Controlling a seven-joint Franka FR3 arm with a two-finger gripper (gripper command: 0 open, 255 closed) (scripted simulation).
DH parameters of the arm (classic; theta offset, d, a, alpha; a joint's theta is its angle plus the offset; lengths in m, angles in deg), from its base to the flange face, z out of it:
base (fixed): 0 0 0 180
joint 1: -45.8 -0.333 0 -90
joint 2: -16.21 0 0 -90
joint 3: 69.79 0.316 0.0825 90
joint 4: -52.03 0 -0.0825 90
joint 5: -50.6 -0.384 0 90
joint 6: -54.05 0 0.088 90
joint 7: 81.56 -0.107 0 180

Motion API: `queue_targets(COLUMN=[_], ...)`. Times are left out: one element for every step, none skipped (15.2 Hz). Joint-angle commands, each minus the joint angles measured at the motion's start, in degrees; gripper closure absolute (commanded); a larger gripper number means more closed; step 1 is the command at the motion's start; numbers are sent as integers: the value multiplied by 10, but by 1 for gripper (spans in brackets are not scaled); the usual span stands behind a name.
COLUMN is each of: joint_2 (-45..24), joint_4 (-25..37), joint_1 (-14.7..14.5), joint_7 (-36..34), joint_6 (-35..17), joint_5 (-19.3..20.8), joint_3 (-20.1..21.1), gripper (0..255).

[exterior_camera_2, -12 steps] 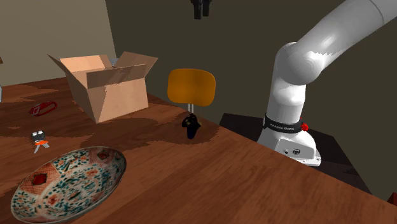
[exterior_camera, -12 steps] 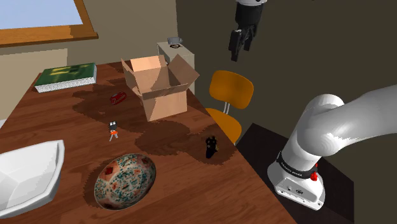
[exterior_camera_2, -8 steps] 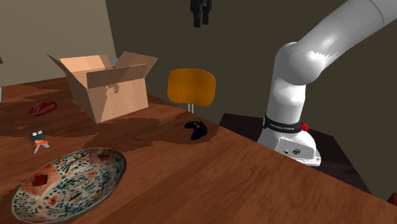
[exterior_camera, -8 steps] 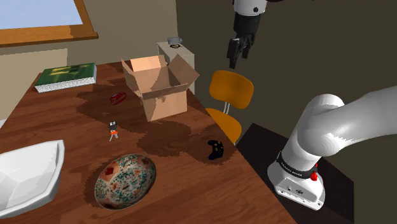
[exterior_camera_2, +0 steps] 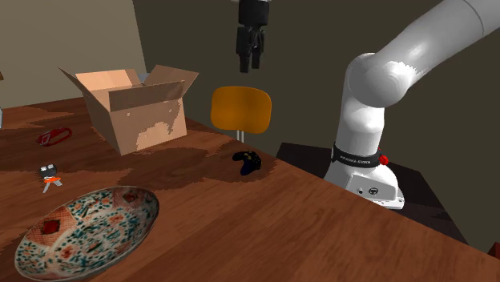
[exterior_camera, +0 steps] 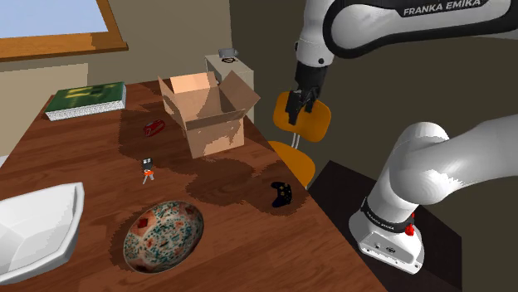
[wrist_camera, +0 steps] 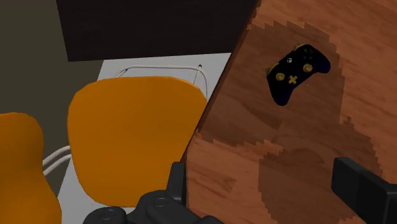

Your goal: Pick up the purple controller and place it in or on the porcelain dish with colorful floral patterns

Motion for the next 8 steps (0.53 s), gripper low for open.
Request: queue_targets(joint_2=[-2, -4, -7, -11, -16, -22, -30, -39], joint_4=[-34, -50, -65, -80, -94, -108, -121, -133], joint_1=[-8, -14, -20, -26, -33, -40, -49, -58], joint_7=[-5, -8, -11, -14, -16, -18, -19, -20], joint_6=[-37, -56, -75, -95, -116, -137, -159, -182], joint_5=[-20, -31, -42, -54, -66, -78, -92, -106], joint_3=[0, 1, 3, 4, 6, 8, 10, 12], gripper=[0, 0, 0, 0, 0, 0, 0, 0])
